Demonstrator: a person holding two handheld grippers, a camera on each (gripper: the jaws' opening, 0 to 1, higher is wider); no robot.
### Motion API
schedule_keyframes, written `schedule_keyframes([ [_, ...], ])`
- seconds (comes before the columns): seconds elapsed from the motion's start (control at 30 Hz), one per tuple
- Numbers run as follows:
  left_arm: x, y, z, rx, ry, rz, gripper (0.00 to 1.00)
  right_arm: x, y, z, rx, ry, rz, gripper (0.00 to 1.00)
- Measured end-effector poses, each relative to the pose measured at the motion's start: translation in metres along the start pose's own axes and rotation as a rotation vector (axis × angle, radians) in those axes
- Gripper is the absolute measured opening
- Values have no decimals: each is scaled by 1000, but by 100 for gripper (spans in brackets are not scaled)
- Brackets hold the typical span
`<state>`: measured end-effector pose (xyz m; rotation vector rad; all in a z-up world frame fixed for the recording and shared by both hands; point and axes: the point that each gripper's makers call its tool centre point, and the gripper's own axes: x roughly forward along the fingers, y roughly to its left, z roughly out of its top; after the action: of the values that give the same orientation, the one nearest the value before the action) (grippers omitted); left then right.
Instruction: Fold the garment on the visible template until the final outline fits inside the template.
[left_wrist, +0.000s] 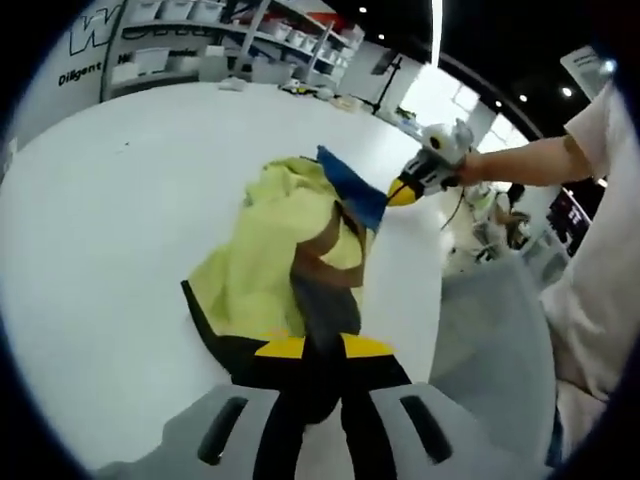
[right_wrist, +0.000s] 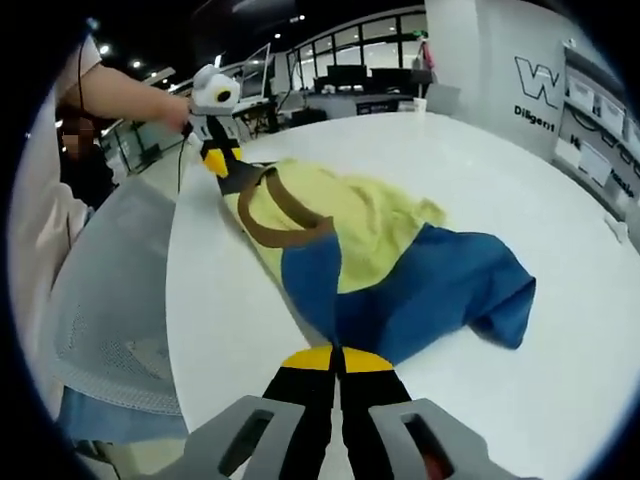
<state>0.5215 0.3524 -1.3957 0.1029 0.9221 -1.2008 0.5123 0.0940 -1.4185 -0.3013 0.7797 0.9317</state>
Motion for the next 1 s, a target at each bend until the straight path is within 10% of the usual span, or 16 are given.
schedule_keyframes([
  [0.63,-5,-12,-1,30,-39,15,1,17,11,24,-1,-3,67,12],
  [1.0,-8,-12,3,25,-52,34,0,32,14,16,-33,64,99,0],
])
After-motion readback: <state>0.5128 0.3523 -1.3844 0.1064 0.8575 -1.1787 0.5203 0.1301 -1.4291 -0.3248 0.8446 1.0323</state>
